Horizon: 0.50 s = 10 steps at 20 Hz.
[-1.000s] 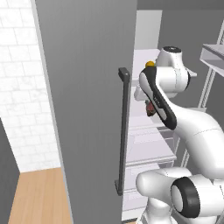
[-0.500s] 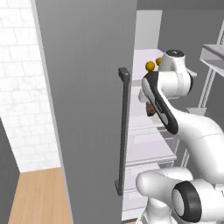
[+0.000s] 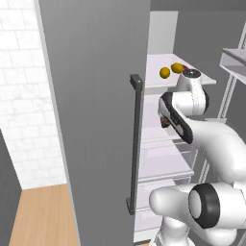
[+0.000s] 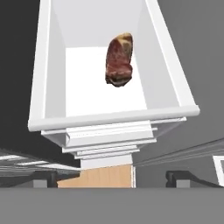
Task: Place one lemon and one steak in each tupperware on the nearby counter, to pack two identical lunches.
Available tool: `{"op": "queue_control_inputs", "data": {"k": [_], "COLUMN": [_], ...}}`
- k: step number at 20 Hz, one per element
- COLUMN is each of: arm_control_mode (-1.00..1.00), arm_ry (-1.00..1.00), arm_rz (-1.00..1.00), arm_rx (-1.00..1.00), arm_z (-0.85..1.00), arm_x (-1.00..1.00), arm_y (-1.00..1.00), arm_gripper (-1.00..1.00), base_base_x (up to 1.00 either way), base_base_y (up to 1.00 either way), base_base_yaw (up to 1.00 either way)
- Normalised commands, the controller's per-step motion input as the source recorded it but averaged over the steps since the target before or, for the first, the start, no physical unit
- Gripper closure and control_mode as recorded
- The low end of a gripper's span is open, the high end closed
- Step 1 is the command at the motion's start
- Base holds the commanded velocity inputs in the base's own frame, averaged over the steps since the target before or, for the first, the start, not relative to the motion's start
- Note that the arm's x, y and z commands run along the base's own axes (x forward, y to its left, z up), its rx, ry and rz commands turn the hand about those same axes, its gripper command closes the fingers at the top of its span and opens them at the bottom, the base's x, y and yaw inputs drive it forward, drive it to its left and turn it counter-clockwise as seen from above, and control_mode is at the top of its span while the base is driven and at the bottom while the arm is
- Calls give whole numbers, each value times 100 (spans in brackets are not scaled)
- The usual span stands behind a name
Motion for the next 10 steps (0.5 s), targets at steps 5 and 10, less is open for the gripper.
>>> {"op": "queue_control_inputs", "data": {"k": [5, 10], "arm_control_mode": [-100, -100], "arm_ry": [0, 0], "arm_rz": [0, 0], "arm_rx": [0, 5], "arm_z": [-58, -45], "arm_x": [68, 42], "arm_y": [-25, -57], "arm_gripper": [-100, -100], "base_base_x": [0, 0], "base_base_y": [0, 0], "base_base_yaw": [0, 0]}}
